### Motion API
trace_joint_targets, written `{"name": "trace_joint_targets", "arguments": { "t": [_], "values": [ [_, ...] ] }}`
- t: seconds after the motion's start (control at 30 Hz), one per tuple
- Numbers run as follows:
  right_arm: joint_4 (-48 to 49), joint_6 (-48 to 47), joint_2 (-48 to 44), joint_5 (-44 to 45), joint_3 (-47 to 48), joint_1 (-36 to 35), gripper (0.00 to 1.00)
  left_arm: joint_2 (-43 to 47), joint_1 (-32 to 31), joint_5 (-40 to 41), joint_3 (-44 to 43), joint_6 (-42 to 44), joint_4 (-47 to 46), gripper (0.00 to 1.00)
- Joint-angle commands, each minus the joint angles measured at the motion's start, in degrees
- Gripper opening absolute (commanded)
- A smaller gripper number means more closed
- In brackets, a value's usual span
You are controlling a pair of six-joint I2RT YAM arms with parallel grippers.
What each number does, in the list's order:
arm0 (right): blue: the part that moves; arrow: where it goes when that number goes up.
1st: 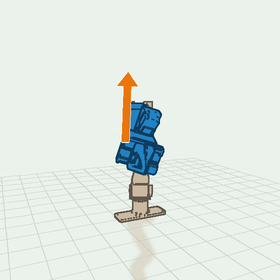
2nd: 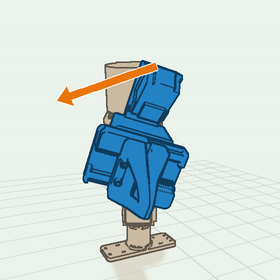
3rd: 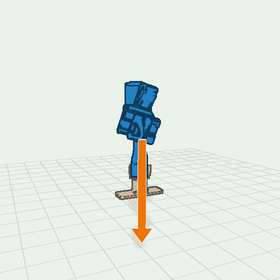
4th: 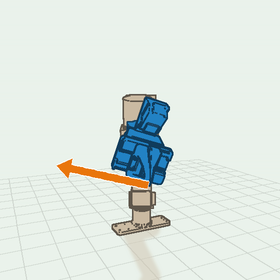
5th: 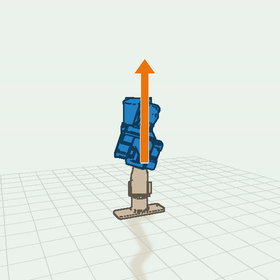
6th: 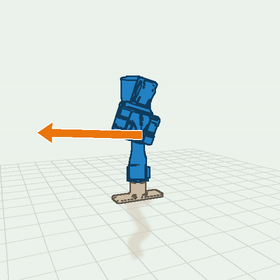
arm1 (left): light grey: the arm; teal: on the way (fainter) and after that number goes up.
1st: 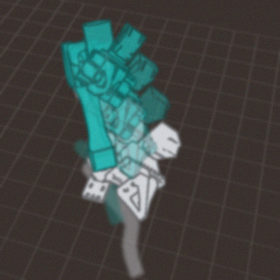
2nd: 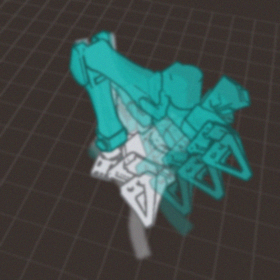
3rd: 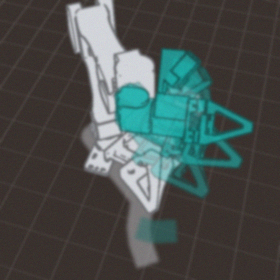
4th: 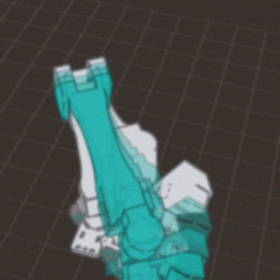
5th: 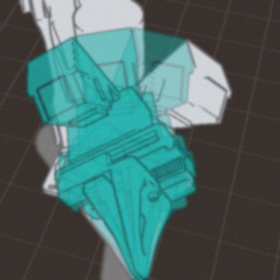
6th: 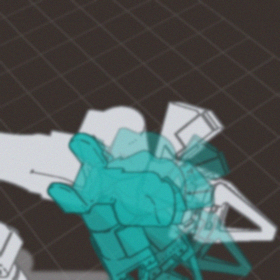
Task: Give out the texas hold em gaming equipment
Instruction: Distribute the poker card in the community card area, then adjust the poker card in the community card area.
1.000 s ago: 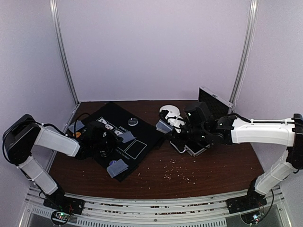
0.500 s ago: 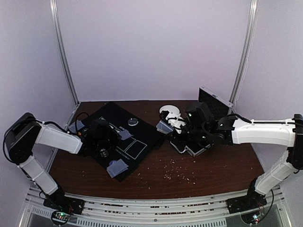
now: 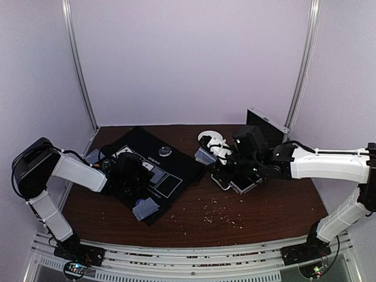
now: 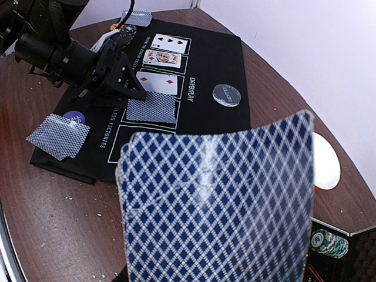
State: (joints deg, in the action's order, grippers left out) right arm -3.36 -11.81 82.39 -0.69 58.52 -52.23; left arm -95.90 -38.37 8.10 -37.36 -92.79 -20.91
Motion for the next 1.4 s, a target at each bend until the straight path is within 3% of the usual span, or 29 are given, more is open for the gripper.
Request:
{"name": "trace_joint_targets", "arguments": {
  "t": [0.0,0.1,0.17,0.43,0.57,0.67,0.83,1.0,1.2,1.37],
  "values": [
    [0.1,-0.2,-2.1,-0.2,-0.8,0.2,0.39,0.7,-0.4,-2.6,-1.6,0.0,-0.9,0.48],
    [0.3,-0.1,-2.0,-0.6,-1.0,0.3,0.39,0.9,-0.4,-4.7,-1.9,0.0,0.2,0.64],
    [0.3,-0.1,-2.0,-0.8,-0.9,0.2,0.39,1.1,-0.4,-5.6,-1.7,0.3,0.1,0.70],
    [0.0,-0.1,-2.3,-1.1,-0.9,0.2,0.39,4.3,-0.2,-0.4,-2.4,3.7,4.6,0.84],
    [0.0,-0.1,-2.6,-1.5,-1.1,0.3,0.39,5.8,0.1,2.5,-3.5,6.6,7.5,0.82],
    [0.1,-0.1,-2.8,-1.6,-1.3,0.3,0.39,6.9,0.1,3.4,-6.0,13.3,10.1,0.82],
    [0.1,0.0,-2.6,-2.0,-1.5,0.3,0.39,6.9,0.0,0.1,-14.9,41.6,9.6,0.76],
    [-0.1,-0.1,-2.7,-2.2,-1.6,0.3,0.39,2.5,-0.3,-3.2,-25.8,64.7,25.3,0.76],
    [-0.2,-0.2,-2.1,-2.1,-1.2,0.3,0.39,-4.5,-0.3,-9.0,-29.4,73.9,35.5,0.66],
    [-0.8,-0.1,-1.7,-2.0,-0.7,0.3,0.39,-8.6,-1.7,-9.5,-31.9,76.6,37.6,0.66]
  ]
}}
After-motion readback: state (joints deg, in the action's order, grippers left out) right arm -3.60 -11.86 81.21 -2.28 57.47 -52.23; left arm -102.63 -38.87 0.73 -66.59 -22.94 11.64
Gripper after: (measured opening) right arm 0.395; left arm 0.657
